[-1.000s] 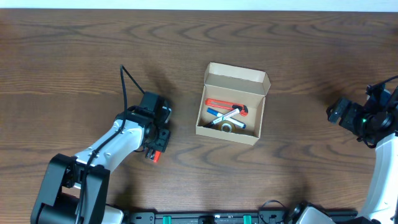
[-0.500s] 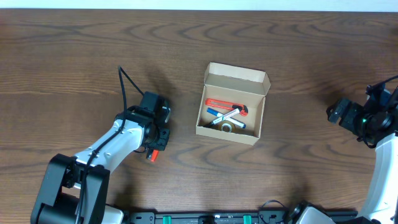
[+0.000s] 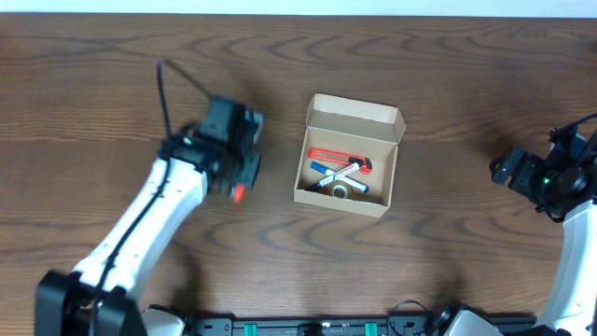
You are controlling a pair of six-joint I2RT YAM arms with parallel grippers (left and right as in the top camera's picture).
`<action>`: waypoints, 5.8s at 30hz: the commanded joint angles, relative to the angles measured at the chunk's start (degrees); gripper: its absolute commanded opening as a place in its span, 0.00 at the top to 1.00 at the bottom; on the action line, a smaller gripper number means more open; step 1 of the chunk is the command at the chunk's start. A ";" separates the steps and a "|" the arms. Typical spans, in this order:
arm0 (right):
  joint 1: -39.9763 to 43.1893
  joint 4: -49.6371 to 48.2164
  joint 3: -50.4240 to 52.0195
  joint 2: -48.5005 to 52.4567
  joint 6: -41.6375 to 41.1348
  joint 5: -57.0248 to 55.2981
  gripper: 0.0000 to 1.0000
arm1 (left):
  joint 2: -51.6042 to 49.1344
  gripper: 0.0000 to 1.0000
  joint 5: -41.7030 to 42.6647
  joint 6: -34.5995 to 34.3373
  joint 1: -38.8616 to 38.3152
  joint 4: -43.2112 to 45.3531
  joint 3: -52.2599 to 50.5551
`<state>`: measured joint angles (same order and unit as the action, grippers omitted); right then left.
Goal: Pack container
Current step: 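Lift the red stapler and carry it with the left gripper into the box, then release the stapler in the box and raise the left gripper, then bring both grippers down beside the box's left and right sides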
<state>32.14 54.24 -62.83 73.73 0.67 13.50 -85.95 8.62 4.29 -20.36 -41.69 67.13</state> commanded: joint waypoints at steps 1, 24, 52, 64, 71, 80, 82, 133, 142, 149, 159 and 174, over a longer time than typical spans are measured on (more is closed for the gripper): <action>0.02 0.04 -0.07 -0.76 0.70 0.07 0.01 | 1.42 0.94 0.44 11.02 -1.66 -0.98 10.08; 0.02 0.00 -0.07 -0.76 0.68 0.48 0.01 | -14.88 0.94 3.43 46.99 -22.97 -5.49 24.33; 0.02 0.42 -0.07 -0.76 0.68 0.92 0.01 | -32.30 0.94 6.03 46.90 -25.31 -3.04 24.33; 0.02 0.39 -0.07 -0.76 0.70 0.92 0.01 | -33.94 0.55 4.00 45.38 -25.20 -3.04 24.39; 0.02 0.35 -0.07 -0.76 0.70 0.92 0.01 | -33.92 0.46 -1.57 43.41 -25.20 -4.57 26.69; 0.02 0.13 -0.07 -0.76 0.70 0.92 0.01 | -33.90 0.46 -6.47 41.46 -24.94 -10.78 39.54; 0.02 0.00 -0.07 -0.76 0.70 0.92 0.01 | -33.90 0.45 -8.13 40.59 -24.81 -13.09 43.12; -9.22 -21.66 24.55 -12.20 -9.18 13.57 0.99 | 9.51 0.64 4.13 9.20 24.06 -7.52 5.35; -9.25 -32.33 25.81 1.09 -15.69 25.75 0.99 | 11.54 0.64 4.11 10.93 24.11 -6.29 4.59; -9.55 -38.82 25.81 13.51 -16.55 31.87 0.99 | 12.50 0.64 4.15 10.93 24.11 -5.99 4.59; -13.66 -48.76 25.81 19.67 -20.68 33.70 0.99 | 12.48 0.67 4.33 11.82 24.11 -6.47 4.59; -16.22 -53.42 25.81 20.15 -23.82 35.01 0.99 | 12.46 0.69 15.61 13.92 24.09 4.85 -10.14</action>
<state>16.47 0.97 -37.26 93.01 -22.44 47.24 -73.73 18.35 17.30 3.38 -39.27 60.80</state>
